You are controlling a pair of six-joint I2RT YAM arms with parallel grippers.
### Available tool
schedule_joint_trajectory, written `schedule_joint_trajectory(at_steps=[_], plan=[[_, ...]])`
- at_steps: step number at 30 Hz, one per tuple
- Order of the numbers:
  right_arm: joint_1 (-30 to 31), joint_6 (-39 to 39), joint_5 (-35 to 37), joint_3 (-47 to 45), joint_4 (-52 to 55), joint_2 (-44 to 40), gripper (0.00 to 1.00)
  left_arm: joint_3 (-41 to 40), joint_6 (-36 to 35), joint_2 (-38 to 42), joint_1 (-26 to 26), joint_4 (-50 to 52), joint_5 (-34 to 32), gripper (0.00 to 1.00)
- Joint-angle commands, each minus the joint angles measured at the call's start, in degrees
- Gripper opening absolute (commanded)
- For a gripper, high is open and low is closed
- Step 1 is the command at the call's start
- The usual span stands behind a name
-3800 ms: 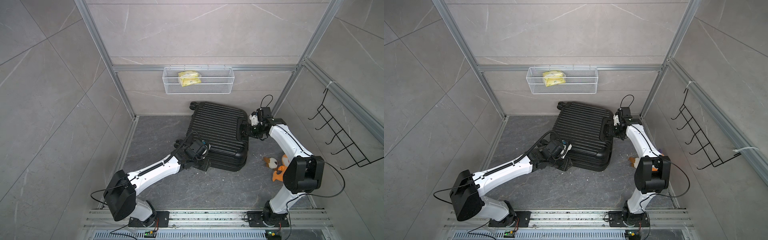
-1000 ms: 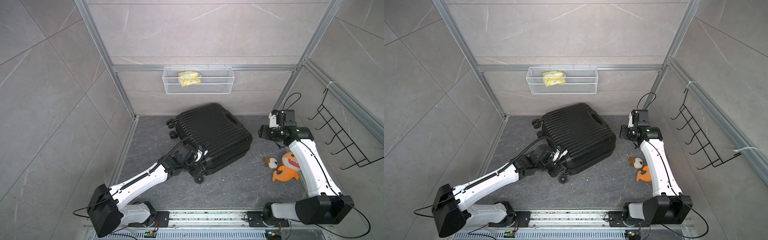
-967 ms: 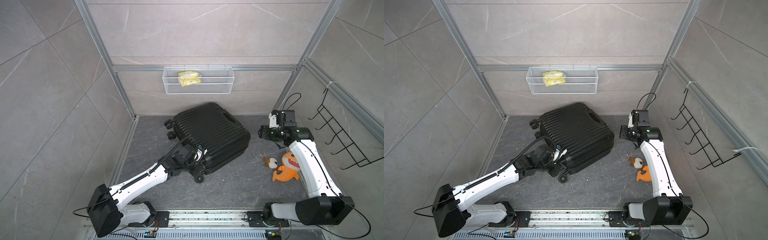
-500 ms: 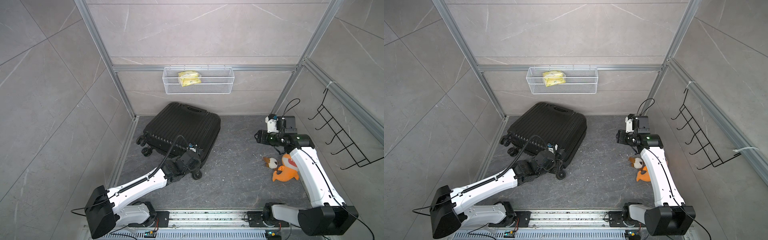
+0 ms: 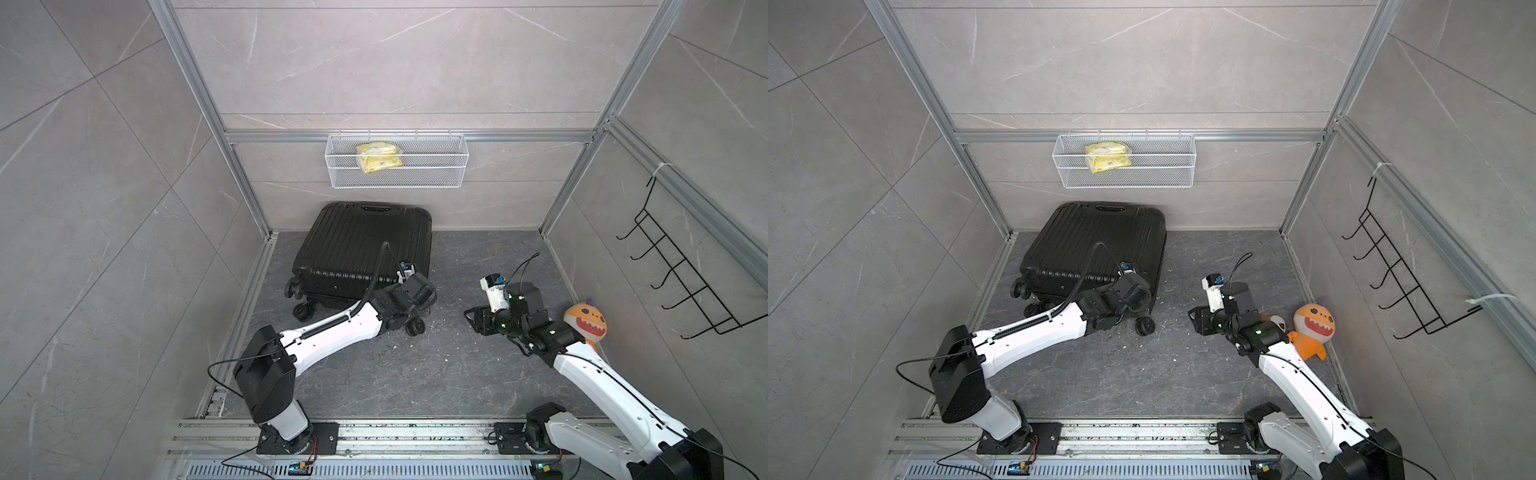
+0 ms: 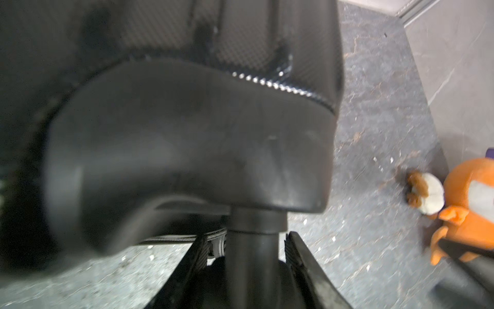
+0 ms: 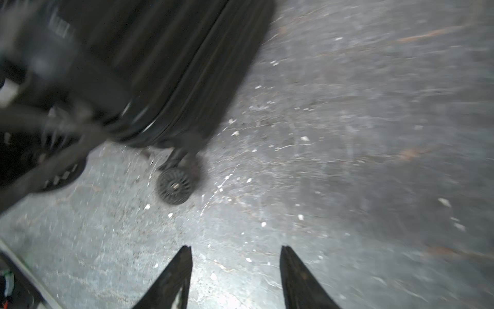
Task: Close the suitcase zippers
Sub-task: Adjust the suitcase at the center of the board.
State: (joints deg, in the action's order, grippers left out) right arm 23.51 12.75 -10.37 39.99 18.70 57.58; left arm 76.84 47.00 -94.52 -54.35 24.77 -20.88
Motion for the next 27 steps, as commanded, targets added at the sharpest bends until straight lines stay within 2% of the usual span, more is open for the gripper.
schedule_joint_trajectory(at_steps=[1, 5, 10, 12, 15, 17, 18, 22, 27], plan=[[5.25, 2.44, 5.46, -4.73, -13.22, 0.13, 0.52, 7.46, 2.57, -0.4, 0.12, -4.09, 0.75, 0.0], [10.56, 3.01, 9.03, -10.22, -24.8, 2.09, 0.48, 9.74, 4.03, -1.17, 0.11, -4.45, 1.15, 0.0], [13.22, 3.77, 8.94, -14.79, -40.64, 8.0, 0.43, 11.38, 5.04, -1.7, 0.12, -3.16, 0.8, 0.01], [13.96, 3.62, 9.5, -15.53, -44.77, 10.9, 0.42, 11.5, 4.52, -2.19, 0.21, -2.95, 1.48, 0.04], [14.16, 3.65, 9.99, -15.82, -48.37, 14.1, 0.43, 11.73, 3.4, -3.1, 0.21, -1.64, 2.33, 0.18], [14.52, 3.77, 9.76, -16.25, -51.62, 16.0, 0.43, 11.37, 2.2, -3.43, 0.21, -2.17, 3.39, 0.32], [14.58, 3.77, 9.78, -16.46, -52.77, 16.97, 0.43, 11.28, 1.84, -3.73, 0.21, -2.74, 4.12, 0.42], [14.94, 4.55, 9.76, -17.21, -57.12, 19.46, 0.42, 13.72, -3.38, -4.79, 0.88, -2.7, 9.0, 0.58], [15.33, 4.81, 10.46, -17.98, -59.43, 20.89, 0.42, 17.72, -13.16, -1.25, 1.95, 7.79, 8.21, 0.76]])
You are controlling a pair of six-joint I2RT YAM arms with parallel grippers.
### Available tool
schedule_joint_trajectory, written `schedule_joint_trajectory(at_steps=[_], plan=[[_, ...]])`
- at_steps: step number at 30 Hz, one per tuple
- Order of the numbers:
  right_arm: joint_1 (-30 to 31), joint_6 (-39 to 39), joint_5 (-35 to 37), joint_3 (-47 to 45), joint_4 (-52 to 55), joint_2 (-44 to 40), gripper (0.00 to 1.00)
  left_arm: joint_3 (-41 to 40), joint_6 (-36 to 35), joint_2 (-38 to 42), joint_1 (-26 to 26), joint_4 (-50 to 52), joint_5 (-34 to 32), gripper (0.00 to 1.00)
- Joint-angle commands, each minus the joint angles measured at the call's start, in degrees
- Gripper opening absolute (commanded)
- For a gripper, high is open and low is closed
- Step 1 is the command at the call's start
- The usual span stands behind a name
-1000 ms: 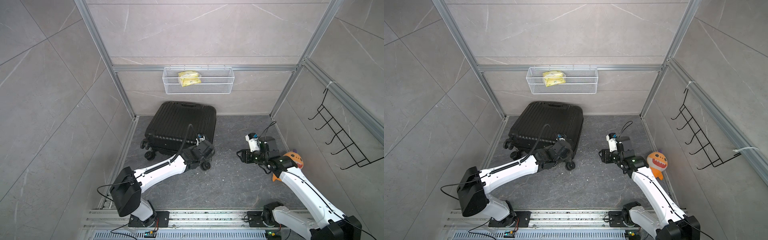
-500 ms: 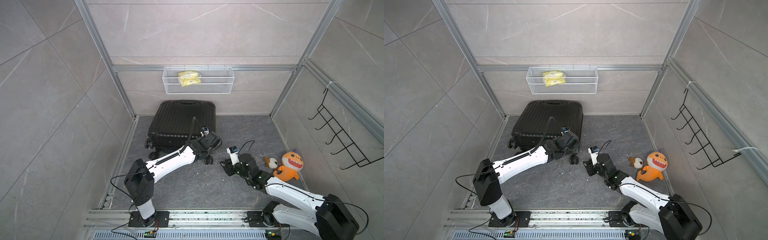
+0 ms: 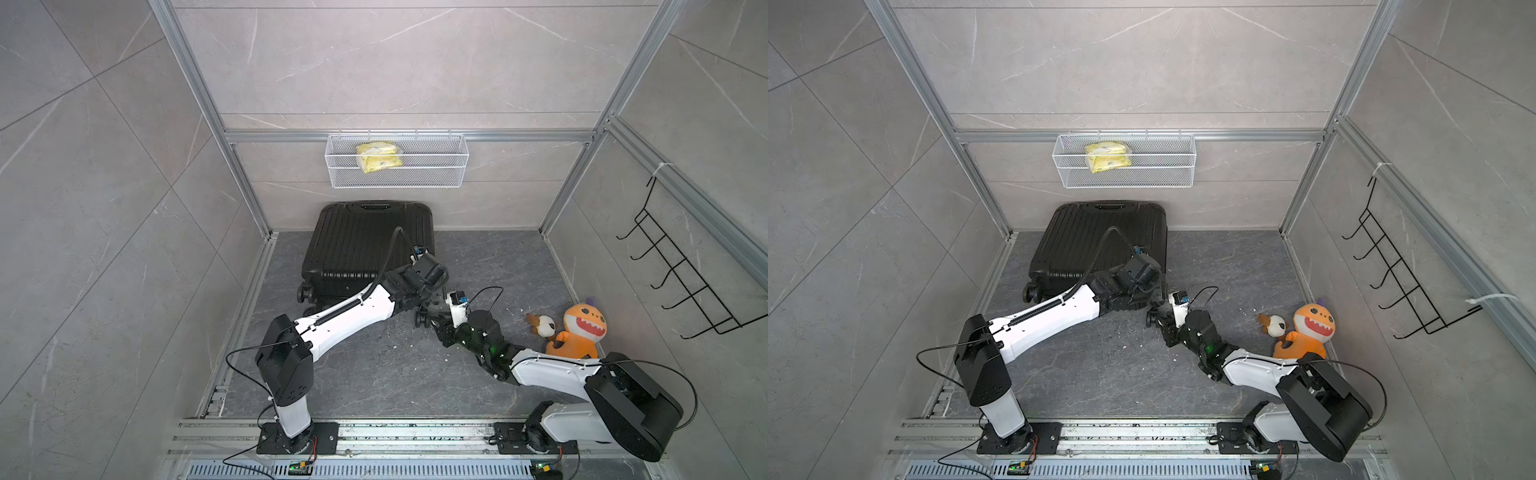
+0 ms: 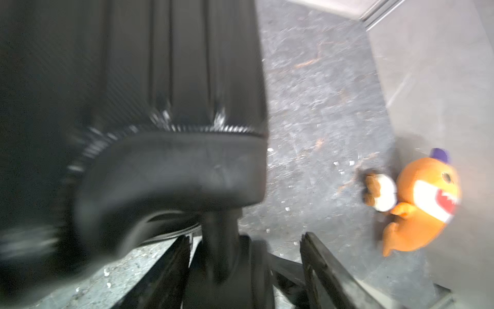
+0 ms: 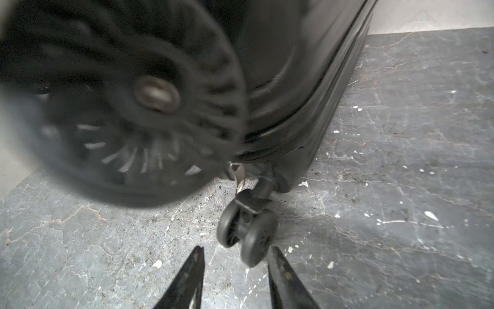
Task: Close the suitcase zippers
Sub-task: Adjust the suitcase at the center of the board.
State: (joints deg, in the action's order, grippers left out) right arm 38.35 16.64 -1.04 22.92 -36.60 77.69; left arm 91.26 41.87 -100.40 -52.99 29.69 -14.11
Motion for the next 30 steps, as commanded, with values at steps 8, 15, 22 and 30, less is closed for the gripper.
schedule_joint_trajectory(at_steps=[8, 15, 22, 30], plan=[[1.02, -0.94, 1.92, -2.92, -10.48, 3.22, 0.41, -3.6, -18.15, 19.95, 7.52, 16.66, 0.55, 0.82], [2.4, -3.58, 3.89, -2.69, -15.85, 6.96, 0.41, -14.41, -21.83, 34.43, 25.1, 26.7, -2.66, 0.81], [2.89, -4.67, 4.76, -0.43, -12.14, 7.3, 0.42, -22.33, -24.42, 38.21, 36.91, 24.83, 0.99, 0.83], [2.94, -5.0, 5.25, 0.96, -9.63, 7.78, 0.44, -25.78, -31.77, 33.88, 44.93, 19.47, 4.45, 0.84]])
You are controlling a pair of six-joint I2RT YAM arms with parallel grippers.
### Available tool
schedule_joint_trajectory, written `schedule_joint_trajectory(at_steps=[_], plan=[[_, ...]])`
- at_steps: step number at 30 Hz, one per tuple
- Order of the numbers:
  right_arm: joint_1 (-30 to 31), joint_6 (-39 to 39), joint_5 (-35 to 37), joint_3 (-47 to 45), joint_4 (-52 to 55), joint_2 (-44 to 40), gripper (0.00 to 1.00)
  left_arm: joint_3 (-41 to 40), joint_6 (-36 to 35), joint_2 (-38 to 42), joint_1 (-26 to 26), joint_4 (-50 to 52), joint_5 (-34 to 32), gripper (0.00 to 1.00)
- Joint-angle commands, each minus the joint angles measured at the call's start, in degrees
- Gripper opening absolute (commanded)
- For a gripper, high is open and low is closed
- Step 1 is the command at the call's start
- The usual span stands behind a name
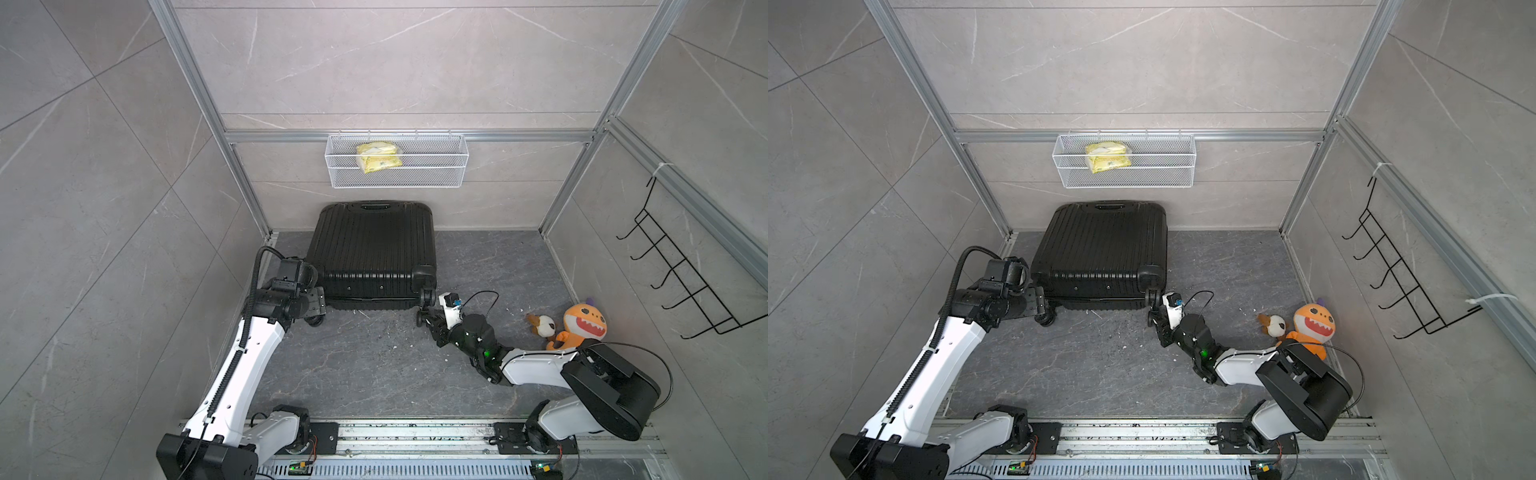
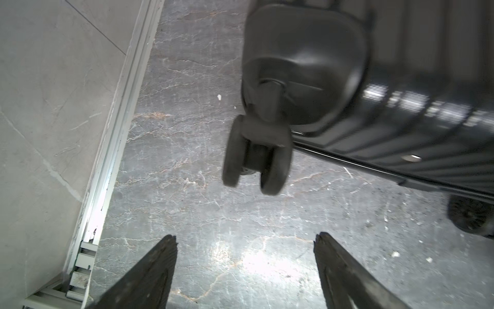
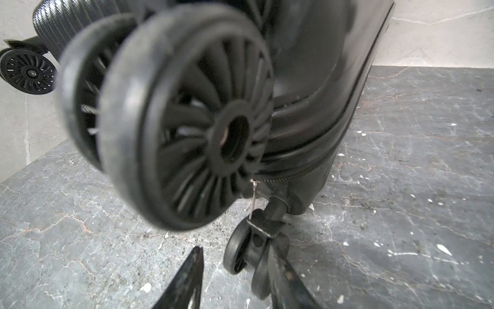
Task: Close the suitcase zippers
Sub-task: Adjust the suitcase at the center of the board, then zip the zipper on the suitcase.
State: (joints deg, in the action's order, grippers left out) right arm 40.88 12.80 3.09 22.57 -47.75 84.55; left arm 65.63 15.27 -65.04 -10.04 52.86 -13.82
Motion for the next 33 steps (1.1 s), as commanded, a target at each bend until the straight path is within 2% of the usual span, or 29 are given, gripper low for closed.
schedule_joint_trajectory(at_steps=[1, 4, 9, 16, 22, 25, 28, 33], plan=[[0.43, -1.26, 1.21, 1.46, 1.52, 1.33, 0.44, -0.22, -6.28, -2.45, 2.83, -4.66, 6.68, 0.84], [0.42, -1.49, 1.55, 1.91, 1.39, 2.28, 0.43, 0.69, -6.42, -5.08, 4.23, -6.19, 11.54, 0.81], [0.47, -2.32, 1.77, 2.46, 0.99, 3.55, 0.41, 3.31, -7.37, -8.62, 4.59, -6.03, 12.68, 0.71], [0.43, -3.52, 3.46, 3.01, -1.3, 6.11, 0.39, 5.3, -8.59, -13.24, 4.57, -5.02, 14.57, 0.48], [0.41, -5.7, 4.71, 4.46, -3.18, 8.74, 0.37, 4.41, -8.5, -12.41, 4.59, -5.51, 15.57, 0.22], [0.43, -6.1, 5.05, 5.35, -3.32, 9.28, 0.37, 3.47, -8.55, -11.46, 4.67, -5.75, 15.94, 0.16], [0.43, -5.88, 4.78, 6.69, -3.64, 10.04, 0.37, 2.95, -8.51, -10.69, 4.68, -5.65, 16.14, 0.16], [0.34, -3.92, 5.7, 6.18, -9.18, 11.6, 0.3, 1.8, -8.58, -9.06, 4.68, -6.1, 17.16, 0.16]])
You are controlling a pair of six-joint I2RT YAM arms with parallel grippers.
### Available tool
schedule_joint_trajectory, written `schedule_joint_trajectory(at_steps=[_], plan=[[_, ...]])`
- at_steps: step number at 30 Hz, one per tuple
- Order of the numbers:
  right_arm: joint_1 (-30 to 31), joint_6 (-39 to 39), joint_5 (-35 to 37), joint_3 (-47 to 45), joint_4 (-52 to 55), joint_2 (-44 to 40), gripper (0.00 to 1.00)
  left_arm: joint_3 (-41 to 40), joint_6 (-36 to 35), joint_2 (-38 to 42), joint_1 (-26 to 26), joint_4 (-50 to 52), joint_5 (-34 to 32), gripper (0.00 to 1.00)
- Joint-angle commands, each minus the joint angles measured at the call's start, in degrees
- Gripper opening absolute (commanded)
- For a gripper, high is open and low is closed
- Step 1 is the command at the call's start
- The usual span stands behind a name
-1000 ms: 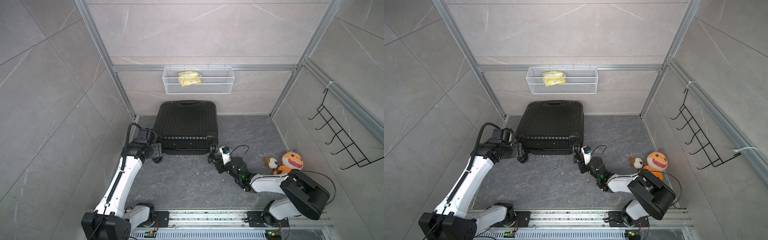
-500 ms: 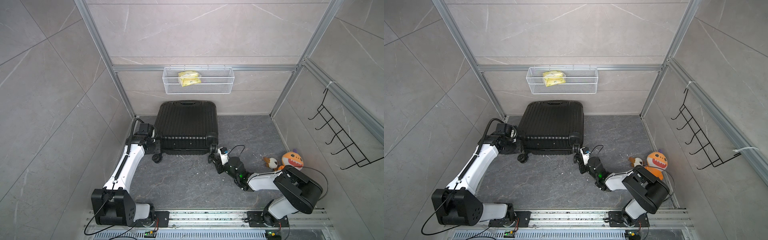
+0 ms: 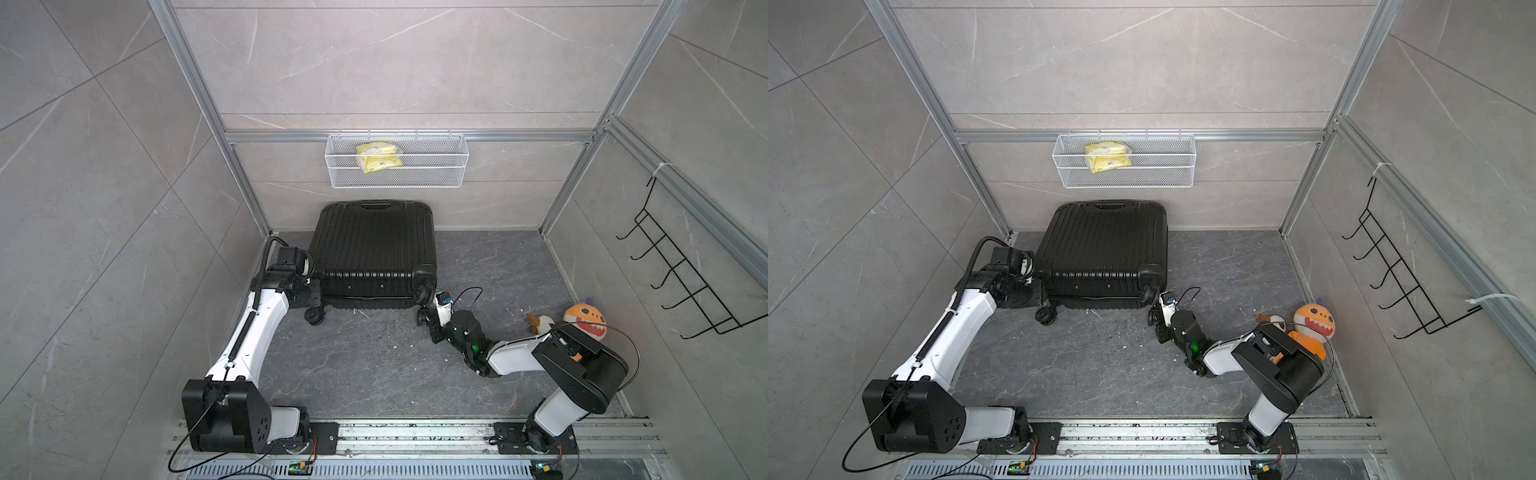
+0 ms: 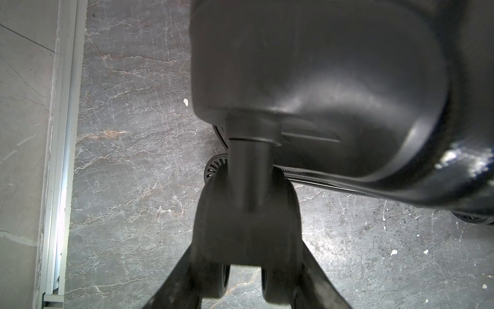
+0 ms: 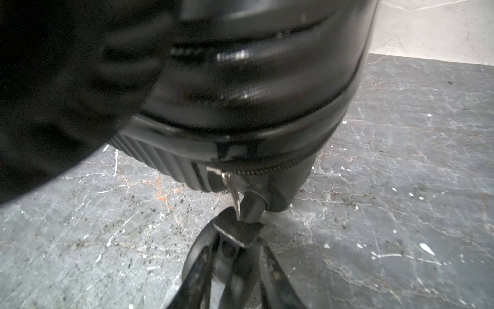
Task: Close the suitcase zippers
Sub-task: Zip the zipper on the suitcase.
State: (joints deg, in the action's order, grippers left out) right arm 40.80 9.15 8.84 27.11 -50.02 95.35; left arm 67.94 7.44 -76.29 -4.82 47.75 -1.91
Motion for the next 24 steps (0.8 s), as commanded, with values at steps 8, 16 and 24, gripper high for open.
schedule_joint_trajectory(at_steps=[8, 16, 24], plan=[[-0.03, 2.45, -2.51, -0.12, -15.1, 2.63, 0.3, -0.8, -0.41, 2.64, -0.6, -1.0, 5.56, 0.15], [-0.19, 2.37, -0.79, 2.3, -11.2, 4.28, 0.32, -0.88, -0.44, 2.65, -0.45, -0.96, 5.87, 0.15], [-0.27, 1.84, -1.48, 4.53, -8.51, 6.58, 0.32, -0.79, -0.33, 2.53, -0.19, -0.85, 6.0, 0.14]])
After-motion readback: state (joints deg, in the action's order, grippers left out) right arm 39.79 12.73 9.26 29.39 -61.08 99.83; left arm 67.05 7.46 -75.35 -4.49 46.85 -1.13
